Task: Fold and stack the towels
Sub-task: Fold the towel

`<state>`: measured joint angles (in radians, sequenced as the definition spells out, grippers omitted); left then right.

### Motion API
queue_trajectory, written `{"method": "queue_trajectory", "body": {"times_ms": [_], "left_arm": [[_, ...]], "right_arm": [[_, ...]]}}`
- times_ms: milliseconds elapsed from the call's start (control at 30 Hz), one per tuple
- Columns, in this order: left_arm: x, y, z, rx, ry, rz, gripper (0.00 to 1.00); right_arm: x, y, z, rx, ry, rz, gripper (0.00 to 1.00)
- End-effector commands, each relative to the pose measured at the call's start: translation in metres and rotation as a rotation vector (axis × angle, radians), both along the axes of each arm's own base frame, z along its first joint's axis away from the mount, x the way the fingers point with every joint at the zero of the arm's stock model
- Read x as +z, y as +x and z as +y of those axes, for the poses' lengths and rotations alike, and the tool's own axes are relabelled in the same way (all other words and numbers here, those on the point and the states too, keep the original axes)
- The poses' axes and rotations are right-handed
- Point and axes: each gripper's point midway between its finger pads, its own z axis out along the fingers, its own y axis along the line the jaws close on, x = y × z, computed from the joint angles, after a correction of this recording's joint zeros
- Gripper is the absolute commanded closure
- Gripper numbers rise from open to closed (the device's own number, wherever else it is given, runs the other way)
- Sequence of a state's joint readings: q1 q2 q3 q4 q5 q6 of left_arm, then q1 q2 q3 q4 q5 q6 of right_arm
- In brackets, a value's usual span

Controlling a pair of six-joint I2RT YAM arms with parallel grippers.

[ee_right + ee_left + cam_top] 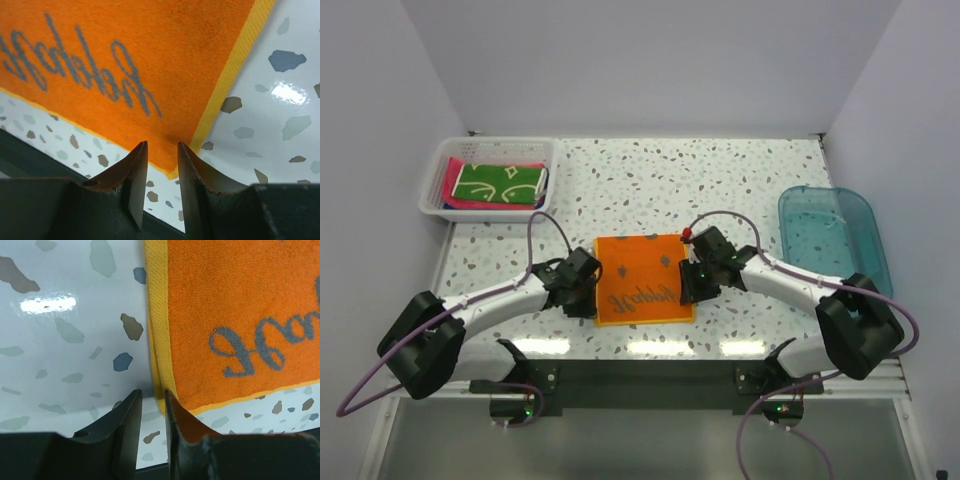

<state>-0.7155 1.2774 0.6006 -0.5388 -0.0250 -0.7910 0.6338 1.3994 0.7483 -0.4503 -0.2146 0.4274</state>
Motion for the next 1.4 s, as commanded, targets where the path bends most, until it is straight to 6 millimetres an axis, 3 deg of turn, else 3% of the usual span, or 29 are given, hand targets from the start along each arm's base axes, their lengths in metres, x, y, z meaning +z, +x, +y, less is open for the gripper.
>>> {"method": "queue_trajectory", "body": {"times_ms": [0,233,333,433,567,833,1000,1033,1233,1367], "left_arm": [[-0.018,-0.009,0.012,0.048,0.052,0.024,0.71],[-0.015,-0.013,0.016,0.063,0.044,0.015,0.83],[-0.006,-0.010,0.012,0.071,0.017,-0.004,0.76],[0.016,0.000,-0.003,0.081,-0.044,-0.049,0.64],[0.036,0.010,-0.016,0.080,-0.068,-0.088,0.55],[0.003,-0.003,-0.015,0.060,0.058,-0.010,0.47],[-0.016,-0.014,-0.003,0.068,0.172,0.033,0.58],[-0.018,-0.017,-0.001,0.065,0.183,0.042,0.66],[-0.022,-0.033,0.003,0.059,0.184,0.083,0.90],[-0.019,-0.046,0.005,0.067,0.144,0.103,0.91]], "right_arm": [[-0.010,0.008,-0.004,-0.053,-0.022,-0.032,0.65],[-0.007,0.013,-0.021,-0.059,-0.109,-0.079,0.65],[0.004,0.017,-0.018,-0.061,-0.085,-0.107,0.65],[0.013,0.019,-0.013,-0.065,-0.050,-0.125,0.64],[0.015,0.019,-0.011,-0.067,-0.039,-0.124,0.64],[0.014,0.016,-0.007,-0.067,-0.010,-0.107,0.64],[0.011,0.011,-0.009,-0.068,-0.011,-0.103,0.64],[0.010,0.011,-0.011,-0.070,-0.012,-0.104,0.64],[0.000,0.005,-0.023,-0.089,-0.053,-0.104,0.64],[0.008,0.011,-0.030,-0.109,-0.077,-0.150,0.64]]}}
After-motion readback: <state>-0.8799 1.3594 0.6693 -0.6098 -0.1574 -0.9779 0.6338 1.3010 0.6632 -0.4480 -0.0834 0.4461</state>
